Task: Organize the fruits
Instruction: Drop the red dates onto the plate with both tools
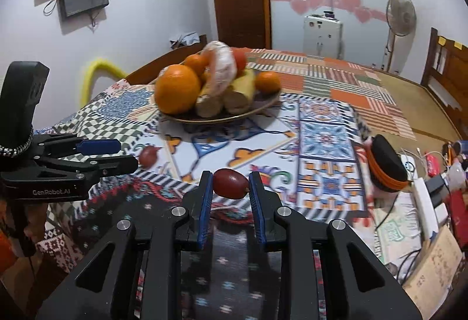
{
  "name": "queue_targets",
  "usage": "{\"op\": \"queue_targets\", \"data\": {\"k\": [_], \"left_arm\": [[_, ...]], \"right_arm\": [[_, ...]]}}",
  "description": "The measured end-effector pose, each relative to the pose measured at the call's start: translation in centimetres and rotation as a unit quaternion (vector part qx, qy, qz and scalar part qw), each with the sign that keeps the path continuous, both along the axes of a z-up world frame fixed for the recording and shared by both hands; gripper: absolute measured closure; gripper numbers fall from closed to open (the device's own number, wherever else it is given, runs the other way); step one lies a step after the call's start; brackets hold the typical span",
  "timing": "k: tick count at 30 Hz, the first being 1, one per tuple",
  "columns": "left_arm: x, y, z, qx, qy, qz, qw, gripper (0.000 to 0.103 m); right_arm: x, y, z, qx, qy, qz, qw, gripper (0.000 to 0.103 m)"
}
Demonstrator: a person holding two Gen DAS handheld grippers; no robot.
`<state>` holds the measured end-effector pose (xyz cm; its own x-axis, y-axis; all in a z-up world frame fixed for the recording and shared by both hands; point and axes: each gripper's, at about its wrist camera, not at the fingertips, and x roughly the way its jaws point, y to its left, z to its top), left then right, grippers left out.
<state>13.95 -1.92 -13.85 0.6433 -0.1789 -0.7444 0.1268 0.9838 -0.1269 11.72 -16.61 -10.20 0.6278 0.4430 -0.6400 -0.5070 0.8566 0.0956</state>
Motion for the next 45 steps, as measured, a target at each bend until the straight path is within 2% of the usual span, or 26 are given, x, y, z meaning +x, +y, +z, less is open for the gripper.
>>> {"op": "queue_targets", "data": {"k": [4,9,15,21,28,37,45], "left_arm": [[0.8,-0.8,-0.4,0.009,0.005,-0.004,0.9999,0.052],[1.6,-1.1,-0.6,0.016,0.007,-0.004,0.9998,0.061],[2.2,-1.4,-0.6,0.009,0.005,-0.015,0.9998,0.082],[1.6,-1.7,-0.3,0.028,-0.01,-0.019,0.9994,0.084],[1.7,1.2,1.7,0.033,-0.026,0.005,0.9991,0.084],[4.1,4.8,4.8,0.037,-0.059,0.042,0.9967,0.084],[7.2,4.9,4.7,0.06,-0.063,0.034,0.9956,0.084]], "right_arm": [[0.5,-0.7,0.2,0.001,-0.003,-0.002,1.0,0.08],[1.0,-0.9,0.0,0.006,-0.004,0.001,1.0,0.08],[1.4,-0.5,0.1,0.007,-0.008,0.006,1.0,0.08],[1.9,0.0,0.8,0.005,-0.018,0.007,1.0,0.08],[3.1,0.3,2.0,0.009,-0.03,0.004,0.999,0.08],[5.1,1.3,3.3,0.003,-0.05,0.0,0.999,0.08],[7.6,2.2,3.3,-0.01,-0.058,-0.006,0.998,0.08]]}}
